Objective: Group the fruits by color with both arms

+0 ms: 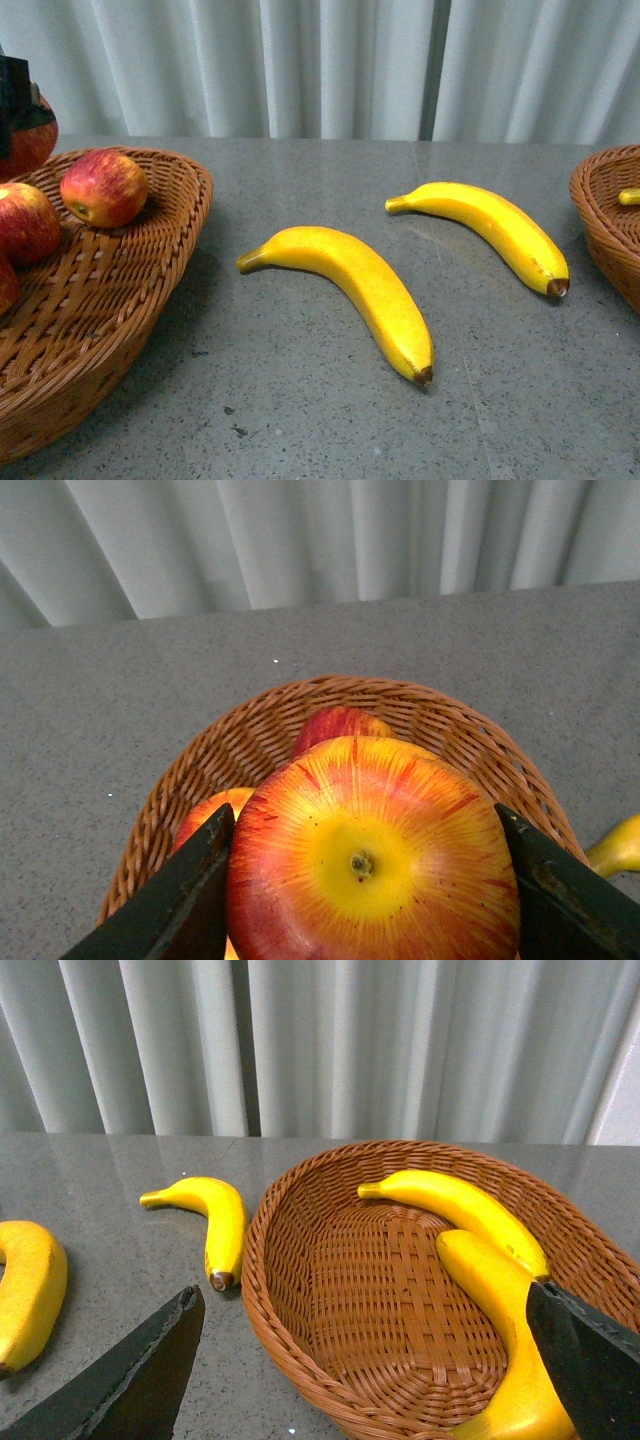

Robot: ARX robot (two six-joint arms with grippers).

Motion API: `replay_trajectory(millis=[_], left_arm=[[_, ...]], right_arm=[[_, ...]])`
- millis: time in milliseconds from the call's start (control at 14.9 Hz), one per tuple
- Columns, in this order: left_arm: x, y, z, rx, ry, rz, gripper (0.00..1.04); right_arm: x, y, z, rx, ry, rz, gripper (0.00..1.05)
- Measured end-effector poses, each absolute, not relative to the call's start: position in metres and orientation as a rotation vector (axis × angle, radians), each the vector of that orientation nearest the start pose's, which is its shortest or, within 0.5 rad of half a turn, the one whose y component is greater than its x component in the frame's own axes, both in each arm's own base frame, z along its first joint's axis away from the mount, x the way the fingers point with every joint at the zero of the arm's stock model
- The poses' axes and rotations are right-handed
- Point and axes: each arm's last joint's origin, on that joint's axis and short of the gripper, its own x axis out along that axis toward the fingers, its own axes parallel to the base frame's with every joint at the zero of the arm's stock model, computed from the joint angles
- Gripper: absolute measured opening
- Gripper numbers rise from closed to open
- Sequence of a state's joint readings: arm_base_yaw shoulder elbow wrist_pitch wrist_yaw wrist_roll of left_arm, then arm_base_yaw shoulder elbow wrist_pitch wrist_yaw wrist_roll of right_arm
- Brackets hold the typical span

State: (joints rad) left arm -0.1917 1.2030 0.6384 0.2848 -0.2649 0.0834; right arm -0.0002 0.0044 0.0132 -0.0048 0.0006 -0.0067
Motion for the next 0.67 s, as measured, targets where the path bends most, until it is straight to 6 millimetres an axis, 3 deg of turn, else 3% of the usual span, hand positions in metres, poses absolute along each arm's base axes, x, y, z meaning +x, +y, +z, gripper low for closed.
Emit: replay_trajectory(millis=[403,671], left_arm=[[0.2545,-0.0421,0.2423,0.144,0.273,0.048,0.99],[0.2534,-0.0458,0.2496,0.141,0.242,0.023,0.98]], right_arm=[[0.0972,0.0,0.1672,-0.007,-0.004,0.0,0.98],[0.0972,0.0,0.1672,-0.007,-0.004,0.0,0.98]])
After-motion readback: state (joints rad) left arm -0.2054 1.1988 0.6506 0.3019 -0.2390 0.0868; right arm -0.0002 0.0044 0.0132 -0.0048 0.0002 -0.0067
